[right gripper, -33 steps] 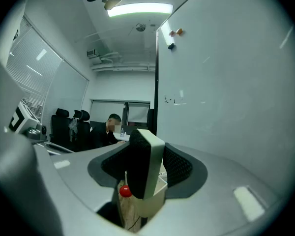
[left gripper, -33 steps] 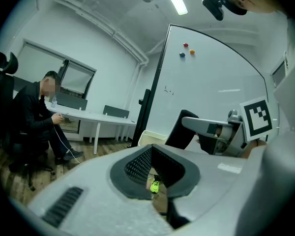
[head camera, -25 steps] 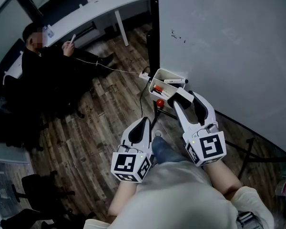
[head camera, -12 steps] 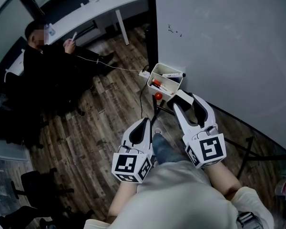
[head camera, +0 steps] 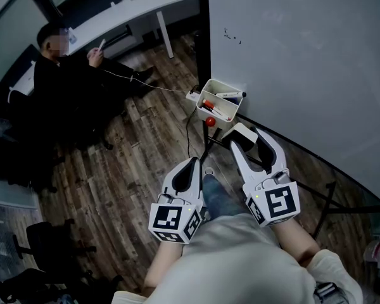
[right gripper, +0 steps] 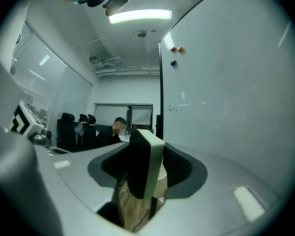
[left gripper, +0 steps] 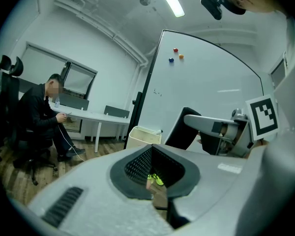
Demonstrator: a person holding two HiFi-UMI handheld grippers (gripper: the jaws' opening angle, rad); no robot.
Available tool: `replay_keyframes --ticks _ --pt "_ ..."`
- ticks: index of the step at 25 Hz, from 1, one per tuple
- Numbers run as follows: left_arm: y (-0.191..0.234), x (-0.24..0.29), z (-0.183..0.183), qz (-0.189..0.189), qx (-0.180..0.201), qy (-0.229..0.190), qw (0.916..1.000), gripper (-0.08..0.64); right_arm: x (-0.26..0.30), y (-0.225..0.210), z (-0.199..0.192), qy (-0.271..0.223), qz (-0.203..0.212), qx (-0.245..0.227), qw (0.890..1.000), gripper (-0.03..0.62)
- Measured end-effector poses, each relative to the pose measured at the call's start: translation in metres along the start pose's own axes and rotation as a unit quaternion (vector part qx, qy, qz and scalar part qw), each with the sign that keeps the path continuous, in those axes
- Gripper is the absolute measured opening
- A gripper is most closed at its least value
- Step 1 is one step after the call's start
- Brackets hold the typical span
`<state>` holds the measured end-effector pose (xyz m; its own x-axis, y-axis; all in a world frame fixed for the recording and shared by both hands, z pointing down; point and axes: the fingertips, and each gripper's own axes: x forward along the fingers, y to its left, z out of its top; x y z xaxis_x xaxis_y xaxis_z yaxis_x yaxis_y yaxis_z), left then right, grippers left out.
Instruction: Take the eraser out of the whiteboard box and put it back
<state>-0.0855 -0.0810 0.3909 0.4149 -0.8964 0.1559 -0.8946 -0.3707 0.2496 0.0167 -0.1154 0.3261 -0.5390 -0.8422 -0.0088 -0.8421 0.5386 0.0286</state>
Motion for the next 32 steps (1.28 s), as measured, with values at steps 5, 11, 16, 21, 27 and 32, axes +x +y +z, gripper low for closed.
replay_keyframes --ticks 5,11,16,21,27,32 --pt "-0.003 -0.002 -0.003 0.002 0.0 -0.003 1.0 0.003 -0.005 -0.001 -0.003 -0.002 -0.002 0.003 1.0 0.213" --pt "-0.008 -0.005 0.002 0.0 0.007 -0.013 0.9999 0.003 -0.008 0.0 -0.001 -0.003 -0.002 0.003 1.0 0.213" --pt "-0.009 -0.004 0.002 -0.008 0.002 -0.013 0.9999 0.003 -0.008 0.0 -0.003 -0.002 -0.005 0.003 1.0 0.213" --pt "-0.006 -0.002 0.002 -0.006 0.008 -0.009 0.9999 0.004 -0.004 0.0 -0.002 -0.003 -0.006 0.003 1.0 0.213" --pt "0.0 0.003 0.004 -0.003 0.008 -0.008 0.9999 0.005 0.003 -0.002 -0.002 -0.003 -0.005 0.003 1.0 0.213" --pt "0.007 0.009 0.006 0.0 0.006 -0.008 0.9999 0.003 0.012 -0.007 -0.002 -0.004 -0.007 0.001 1.0 0.213"
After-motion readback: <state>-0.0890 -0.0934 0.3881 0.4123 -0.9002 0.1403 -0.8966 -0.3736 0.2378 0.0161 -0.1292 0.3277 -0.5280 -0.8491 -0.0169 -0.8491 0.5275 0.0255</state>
